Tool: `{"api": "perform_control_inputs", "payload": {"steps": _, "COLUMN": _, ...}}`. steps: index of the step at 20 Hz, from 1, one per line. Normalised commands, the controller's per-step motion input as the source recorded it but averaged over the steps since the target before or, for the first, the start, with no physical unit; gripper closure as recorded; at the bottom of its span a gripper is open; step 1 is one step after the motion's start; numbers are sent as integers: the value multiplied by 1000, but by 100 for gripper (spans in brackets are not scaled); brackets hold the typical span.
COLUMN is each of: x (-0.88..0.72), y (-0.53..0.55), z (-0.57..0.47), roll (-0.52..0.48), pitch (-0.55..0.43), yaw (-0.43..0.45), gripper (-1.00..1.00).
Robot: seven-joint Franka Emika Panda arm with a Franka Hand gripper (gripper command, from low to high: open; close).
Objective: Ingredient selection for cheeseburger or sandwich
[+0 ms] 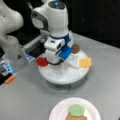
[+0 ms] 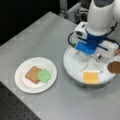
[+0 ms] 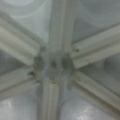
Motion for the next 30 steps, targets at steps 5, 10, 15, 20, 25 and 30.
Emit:
{"api": "perform_control_inputs", "payload": {"steps": 5, "x": -78, "y": 153, "z": -135, "roll": 40, "pitch": -141, "yaw": -118, "gripper": -100}}
{"api": "perform_control_inputs", "payload": {"steps": 10, "x": -108, "y": 161, "z": -128, "roll": 33, "pitch": -154, "yaw": -114, "gripper": -100}}
{"api": "perform_control_inputs", "payload": {"steps": 15, "x": -146, "y": 140, "z": -162, "roll": 44, "pitch": -163, "yaw": -88, "gripper": -100}}
{"api": "perform_control_inputs", "payload": {"steps": 20, "x": -180, "y": 79, "z": -161, "roll": 46, "pitch": -175, "yaw": -76, "gripper": -100}}
{"api": "perform_control_inputs", "payload": {"steps": 25, "x": -187, "y": 32, "z": -149, "roll": 53, "pitch": -190, "yaw": -60, "gripper": -100}}
{"api": "perform_control_inputs", "payload": {"steps": 30, "x": -188, "y": 29, "z": -161, "roll": 71, "pitch": -193, "yaw": -33, "gripper": -100}}
